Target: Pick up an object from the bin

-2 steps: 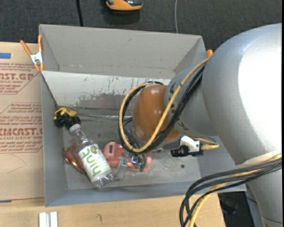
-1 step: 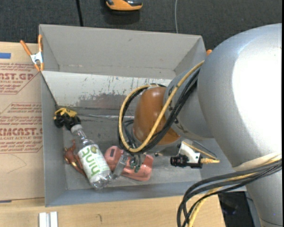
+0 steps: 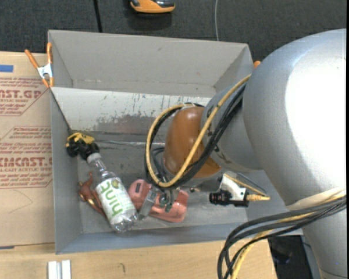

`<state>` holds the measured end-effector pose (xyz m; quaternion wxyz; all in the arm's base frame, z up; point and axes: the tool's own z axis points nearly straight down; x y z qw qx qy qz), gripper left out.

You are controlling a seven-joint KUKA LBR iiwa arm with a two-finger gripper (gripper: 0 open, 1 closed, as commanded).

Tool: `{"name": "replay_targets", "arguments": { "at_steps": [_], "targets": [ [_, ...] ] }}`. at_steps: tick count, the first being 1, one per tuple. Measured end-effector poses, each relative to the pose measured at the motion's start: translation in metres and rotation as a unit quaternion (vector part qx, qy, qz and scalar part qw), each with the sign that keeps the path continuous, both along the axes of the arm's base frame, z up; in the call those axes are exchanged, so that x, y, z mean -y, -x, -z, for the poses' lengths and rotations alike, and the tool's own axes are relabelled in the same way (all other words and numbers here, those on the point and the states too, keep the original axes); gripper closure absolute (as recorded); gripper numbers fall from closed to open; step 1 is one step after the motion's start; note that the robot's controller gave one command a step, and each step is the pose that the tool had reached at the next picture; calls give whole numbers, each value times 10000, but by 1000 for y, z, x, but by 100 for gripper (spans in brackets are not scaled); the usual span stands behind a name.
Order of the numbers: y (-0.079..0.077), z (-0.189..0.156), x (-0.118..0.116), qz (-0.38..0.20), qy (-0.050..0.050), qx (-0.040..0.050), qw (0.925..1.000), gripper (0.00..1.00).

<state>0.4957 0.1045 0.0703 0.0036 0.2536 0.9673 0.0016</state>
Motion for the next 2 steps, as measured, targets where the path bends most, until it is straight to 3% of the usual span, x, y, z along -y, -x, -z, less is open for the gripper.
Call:
{"name": "replay_targets", "arguments": {
  "at_steps": [2],
  "targets": [
    [5, -25, 2, 0, 21, -106, 9999, 100]
  ]
}}
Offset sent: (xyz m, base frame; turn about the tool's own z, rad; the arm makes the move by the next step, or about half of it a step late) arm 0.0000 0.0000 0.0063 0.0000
